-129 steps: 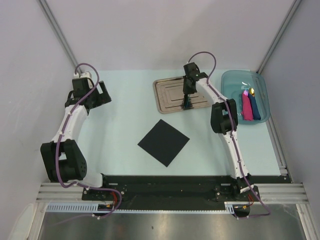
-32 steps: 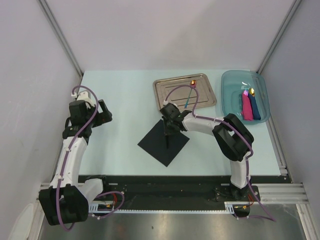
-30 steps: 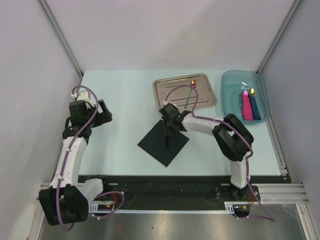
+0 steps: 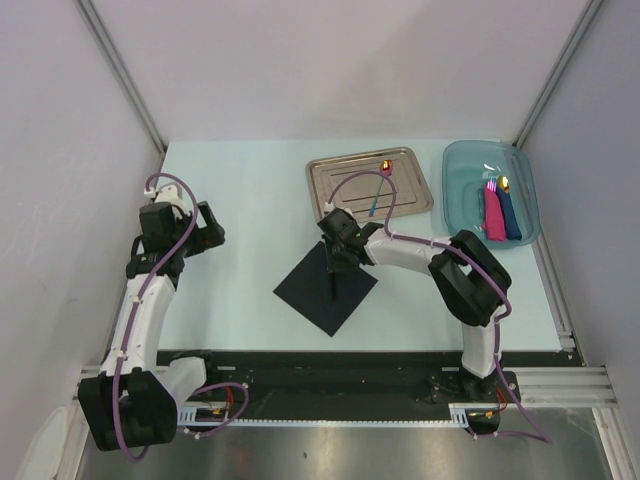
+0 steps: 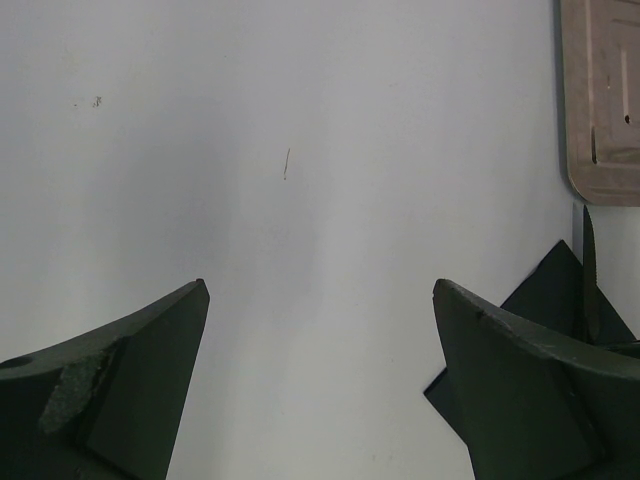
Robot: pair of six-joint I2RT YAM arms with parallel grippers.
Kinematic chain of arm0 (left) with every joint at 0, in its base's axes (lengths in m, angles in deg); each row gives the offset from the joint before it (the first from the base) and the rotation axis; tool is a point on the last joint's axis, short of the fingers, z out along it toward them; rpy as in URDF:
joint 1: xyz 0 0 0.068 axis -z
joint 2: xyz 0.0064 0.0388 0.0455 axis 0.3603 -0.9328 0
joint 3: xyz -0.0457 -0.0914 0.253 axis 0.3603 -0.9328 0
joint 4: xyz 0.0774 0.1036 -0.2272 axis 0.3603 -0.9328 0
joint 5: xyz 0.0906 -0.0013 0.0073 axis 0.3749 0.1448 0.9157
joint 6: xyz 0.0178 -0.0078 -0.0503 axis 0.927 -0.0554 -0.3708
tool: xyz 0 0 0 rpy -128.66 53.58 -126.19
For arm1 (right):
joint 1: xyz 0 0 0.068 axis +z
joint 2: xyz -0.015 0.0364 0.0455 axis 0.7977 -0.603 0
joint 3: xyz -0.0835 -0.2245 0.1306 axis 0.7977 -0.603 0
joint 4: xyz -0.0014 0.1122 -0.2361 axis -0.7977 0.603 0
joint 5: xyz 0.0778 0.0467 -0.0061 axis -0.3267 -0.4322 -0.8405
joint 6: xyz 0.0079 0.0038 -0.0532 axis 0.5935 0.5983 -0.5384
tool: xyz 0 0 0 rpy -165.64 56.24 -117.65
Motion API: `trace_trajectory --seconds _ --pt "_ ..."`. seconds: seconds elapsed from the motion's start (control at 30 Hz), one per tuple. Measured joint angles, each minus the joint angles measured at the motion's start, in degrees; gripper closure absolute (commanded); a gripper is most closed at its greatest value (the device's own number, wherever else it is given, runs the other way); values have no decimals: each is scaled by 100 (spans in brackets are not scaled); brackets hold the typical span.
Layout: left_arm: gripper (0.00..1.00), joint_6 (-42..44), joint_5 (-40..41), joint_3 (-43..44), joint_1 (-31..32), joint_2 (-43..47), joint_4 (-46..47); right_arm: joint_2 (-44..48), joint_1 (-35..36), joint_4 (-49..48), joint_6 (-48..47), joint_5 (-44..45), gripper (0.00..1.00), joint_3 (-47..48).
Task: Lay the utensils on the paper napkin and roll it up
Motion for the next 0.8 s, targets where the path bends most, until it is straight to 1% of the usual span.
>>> trace_trajectory --seconds 0.53,0.57,0.6,0.7,0.8 --pt "0 0 -2 -55 0 0 20 -7 111 35 83 -22 100 17" --pt "0 0 -2 -61 0 0 20 -13 111 48 96 -24 98 28" --pt "0 0 -2 -68 0 0 20 -31 111 66 105 -26 88 46" --pt "0 2 -2 -70 0 0 20 -116 111 76 131 -50 77 98" --pt "0 2 -2 -70 0 0 17 -221 103 109 170 -87 72 173"
